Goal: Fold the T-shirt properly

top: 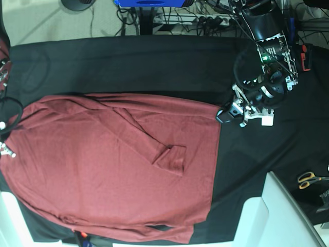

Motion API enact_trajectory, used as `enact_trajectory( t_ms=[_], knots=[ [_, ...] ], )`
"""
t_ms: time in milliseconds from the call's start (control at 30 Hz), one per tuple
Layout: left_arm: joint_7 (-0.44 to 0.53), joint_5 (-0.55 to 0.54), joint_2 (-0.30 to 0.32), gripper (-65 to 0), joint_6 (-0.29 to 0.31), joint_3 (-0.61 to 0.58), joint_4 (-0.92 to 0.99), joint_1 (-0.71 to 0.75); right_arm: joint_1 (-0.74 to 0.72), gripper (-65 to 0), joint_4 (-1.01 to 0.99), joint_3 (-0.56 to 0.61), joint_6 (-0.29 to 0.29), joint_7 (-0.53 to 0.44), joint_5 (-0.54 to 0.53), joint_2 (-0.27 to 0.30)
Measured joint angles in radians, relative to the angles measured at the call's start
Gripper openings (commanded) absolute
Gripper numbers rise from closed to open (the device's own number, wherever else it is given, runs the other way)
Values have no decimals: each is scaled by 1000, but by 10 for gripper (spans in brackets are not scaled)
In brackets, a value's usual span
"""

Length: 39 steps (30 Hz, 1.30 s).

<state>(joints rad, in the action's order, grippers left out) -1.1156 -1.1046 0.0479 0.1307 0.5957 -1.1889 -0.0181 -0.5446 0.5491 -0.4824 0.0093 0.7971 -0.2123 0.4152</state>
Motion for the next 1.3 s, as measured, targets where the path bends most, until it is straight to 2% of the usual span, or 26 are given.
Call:
enact_trajectory(
  t_ms=[100,167,200,233,333,433,500,567,633,700,1033,1200,1300],
  knots=[
    [0,2,-3,-650,0,-2,0,3,32,-339,6,-44,20,16,-55,-3],
    [0,3,-3,-650,0,-2,0,5,85,-195,40,-79,106,19,-111,-6],
    [1,4,-3,-650,0,-2,1,5,112,-153,69,-95,135,21,-129,-10],
    [0,3,-3,-650,-1,-1,1,5,138,-141,105,-115,169,23,-134,-12],
    [1,5,-3,-650,0,-2,0,5,231,-183,272,-210,238,18,-214,-31],
    [0,5,0,-650,0,-2,1,5,352,-243,482,-311,248,72,-304,-79],
    [2,5,3,-650,0,-1,1,5,435,-272,589,-356,241,159,-323,-136],
    [0,4,2,-650,0,-1,0,5,501,-278,647,-371,246,200,-348,-203],
    [-3,5,0,-650,0,-3,-11,5,538,-278,668,-371,246,212,-351,-264],
    [-3,4,3,-650,0,-3,-32,6,547,-278,670,-364,246,210,-354,-296],
    [-3,4,2,-650,0,-3,-52,21,531,-276,655,-364,253,175,-357,-309],
    [-3,3,3,-650,0,-3,-52,20,526,-276,655,-364,253,175,-361,-341],
    [-3,4,3,-650,0,-3,-52,22,526,-276,653,-304,251,179,-357,-351]
  ],
)
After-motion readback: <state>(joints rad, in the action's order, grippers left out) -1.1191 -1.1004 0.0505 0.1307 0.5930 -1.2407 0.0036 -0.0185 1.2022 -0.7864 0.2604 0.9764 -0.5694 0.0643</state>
